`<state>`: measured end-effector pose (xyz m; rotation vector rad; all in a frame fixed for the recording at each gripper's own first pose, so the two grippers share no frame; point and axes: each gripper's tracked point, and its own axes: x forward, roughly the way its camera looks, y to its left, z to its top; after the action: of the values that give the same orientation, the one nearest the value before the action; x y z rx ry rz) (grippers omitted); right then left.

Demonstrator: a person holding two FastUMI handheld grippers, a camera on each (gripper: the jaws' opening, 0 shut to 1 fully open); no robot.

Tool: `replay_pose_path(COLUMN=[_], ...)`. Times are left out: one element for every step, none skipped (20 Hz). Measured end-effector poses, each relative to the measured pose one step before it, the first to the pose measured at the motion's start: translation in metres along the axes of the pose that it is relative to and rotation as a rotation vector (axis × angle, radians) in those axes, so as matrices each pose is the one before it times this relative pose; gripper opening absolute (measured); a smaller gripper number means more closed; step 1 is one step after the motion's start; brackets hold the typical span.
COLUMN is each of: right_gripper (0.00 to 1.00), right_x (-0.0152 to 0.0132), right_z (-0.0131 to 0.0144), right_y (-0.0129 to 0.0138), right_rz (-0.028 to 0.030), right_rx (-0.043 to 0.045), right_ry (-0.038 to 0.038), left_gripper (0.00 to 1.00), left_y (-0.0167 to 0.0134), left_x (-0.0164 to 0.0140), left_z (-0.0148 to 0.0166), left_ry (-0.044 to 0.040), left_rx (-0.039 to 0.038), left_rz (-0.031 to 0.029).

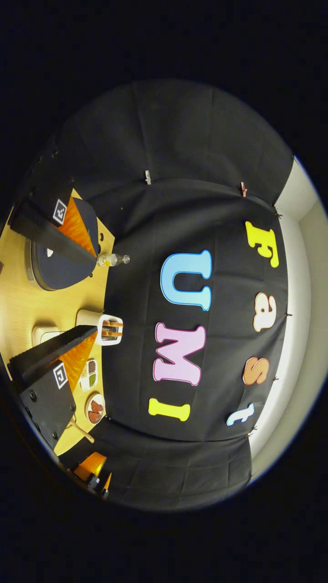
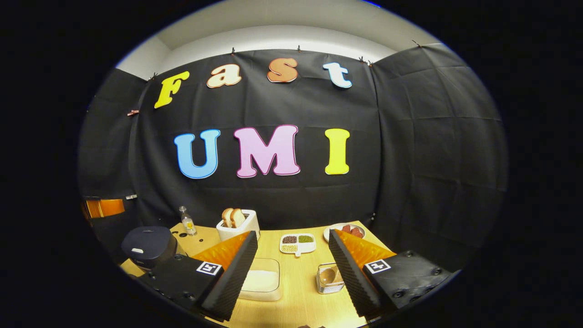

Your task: Close the left gripper, press the button to open the rice cooker; take a wooden spoon from the chopstick holder with the right hand, scoop a spoonful of rice and pour it into the rice cooker, then put the wooden spoon back into the chopstick holder.

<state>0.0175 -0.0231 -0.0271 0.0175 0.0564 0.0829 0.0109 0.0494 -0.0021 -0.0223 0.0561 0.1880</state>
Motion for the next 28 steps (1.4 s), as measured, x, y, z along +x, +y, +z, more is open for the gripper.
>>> replay_pose_path(right_gripper=[0.98,0.98,0.98,0.98,0.98,0.98,0.98,0.98,0.98,0.98,0.98,0.98,0.98,0.98,0.98,0.98,0.98,0.98,0.98,0.98,0.98,0.98,0.98,0.98,0.98,0.98,0.98,0.98], right_x=[-0.0007,-0.00075,-0.0005,0.00016,0.00006,0.00025,-0.00005,-0.00064,-0.00078,-0.00064,-0.00109,-0.00145,-0.00244,-0.00155,-0.0021,-0.00217,-0.00258,-0.00235,-0.00195,-0.00161,-0.00168,-0.00192,-0.0016,-0.00111,-0.00071,-0.00128,-0.00007,-0.00032], right_z=[-0.0003,-0.00016,-0.00069,-0.00081,-0.00074,-0.00089,-0.00123,-0.00236,-0.00058,-0.00032,-0.00136,-0.00249,-0.00245,-0.00196,-0.00191,-0.00234,-0.00299,-0.00391,-0.00254,-0.00352,-0.00287,-0.0013,-0.00085,-0.00141,-0.00092,-0.00089,-0.00116,-0.00161], right_y=[-0.00147,-0.00126,-0.00106,-0.00098,-0.0008,-0.0012,-0.00149,-0.00075,-0.00079,-0.00124,-0.00051,0.00011,0.00005,0.00004,-0.00042,-0.00014,-0.00087,-0.00055,0.00034,-0.00018,-0.00033,-0.00026,-0.00112,-0.00209,-0.00226,-0.00217,-0.00174,-0.00184], right_rz=[0.00062,0.00122,0.00289,0.00316,0.00321,0.00132,-0.00099,-0.00207,-0.00232,-0.00499,-0.0035,-0.00296,-0.0022,-0.00276,-0.00323,-0.00315,-0.00395,-0.00372,-0.00338,-0.00352,-0.00315,-0.00274,-0.00388,-0.00506,-0.00631,-0.00479,-0.00361,-0.00356], right_rx=[0.00153,-0.00326,-0.00667,-0.00666,-0.00551,-0.00474,-0.00411,-0.00205,-0.00183,0.00006,0.00409,0.00657,0.00765,0.00662,0.00444,0.00131,-0.00047,0.00044,0.00132,0.00144,0.00214,0.00166,-0.00101,-0.00338,-0.00326,-0.00087,0.00075,0.00071], right_ry=[0.00016,-0.00012,0.00053,0.00133,0.00078,0.00135,0.00301,0.00423,0.00091,0.00052,0.0034,0.0057,0.00575,0.00403,0.00345,0.0053,0.00639,0.00694,0.00735,0.00834,0.00751,0.00533,0.00404,0.00244,0.00074,0.00192,0.00412,0.0047], left_gripper=[0.82,0.81,0.74,0.68,0.56,0.5,0.39,0.33,0.24,0.19,0.1,0.09,0.08,0.08,0.07,0.07,0.07,0.07,0.07,0.07,0.07,0.07,0.07,0.07,0.07,0.07,0.07,0.07], left_y=[0.00958,0.00993,0.01006,0.00498,0.0063,0.00509,0.00421,0.00094,0.00187,0.00855,0.00661,0.00134,-0.00072,0.00252,0.00542,0.00528,0.00431,0.00211,0.00334,0.00442,0.00635,0.00363,0.00074,0.00228,0.0006,-0.00041,0.00079,0.00097], left_x=[0.00292,0.00165,0.0017,0.00111,0.00202,0.00022,0.00042,0.00063,-0.0007,0.00015,0.00197,-0.00167,-0.0002,0.00163,0.00278,0.00435,0.00367,0.00529,0.00628,0.00633,0.00615,0.00549,0.00429,0.00427,0.00505,0.00365,0.00326,0.00292], left_z=[-0.00025,0.00062,0.00405,-0.0021,-0.00403,-0.00498,-0.00287,-0.00322,-0.00372,-0.00542,-0.00445,-0.00627,-0.00739,-0.00659,-0.00699,-0.0088,-0.00735,-0.00737,-0.00568,-0.00708,-0.00458,-0.00545,-0.00331,-0.00362,-0.00373,-0.00393,-0.0023,-0.00311], left_ry=[0.00591,-0.00295,-0.00886,0.00304,0.01677,0.01883,0.01497,0.01051,0.00958,0.01158,0.01443,0.02501,0.0232,0.01887,0.02091,0.0229,0.02225,0.01946,0.01671,0.01876,0.01602,0.01203,0.00758,0.0092,0.01383,0.00967,0.00668,0.00338], left_rx=[-0.00059,0.00461,0.00252,0.00185,-0.0055,-0.01549,-0.01177,-0.00846,-0.00237,0.00411,0.00046,-0.00872,-0.01443,-0.01975,-0.01956,-0.01443,-0.01269,-0.0117,-0.00652,-0.00096,-0.00153,-0.00686,-0.0077,-0.00288,-0.00438,-0.00418,0.00413,0.00421], left_rz=[0.01373,0.019,0.01464,0.00841,0.00331,-0.00055,-0.00086,-0.01429,-0.00544,0.01147,0.00705,-0.00459,-0.01759,-0.01031,0.00196,0.00282,-0.00088,-0.00694,-0.00259,0.00413,0.01642,0.00298,-0.00178,0.00437,-0.00165,-0.00575,0.00178,0.00279])
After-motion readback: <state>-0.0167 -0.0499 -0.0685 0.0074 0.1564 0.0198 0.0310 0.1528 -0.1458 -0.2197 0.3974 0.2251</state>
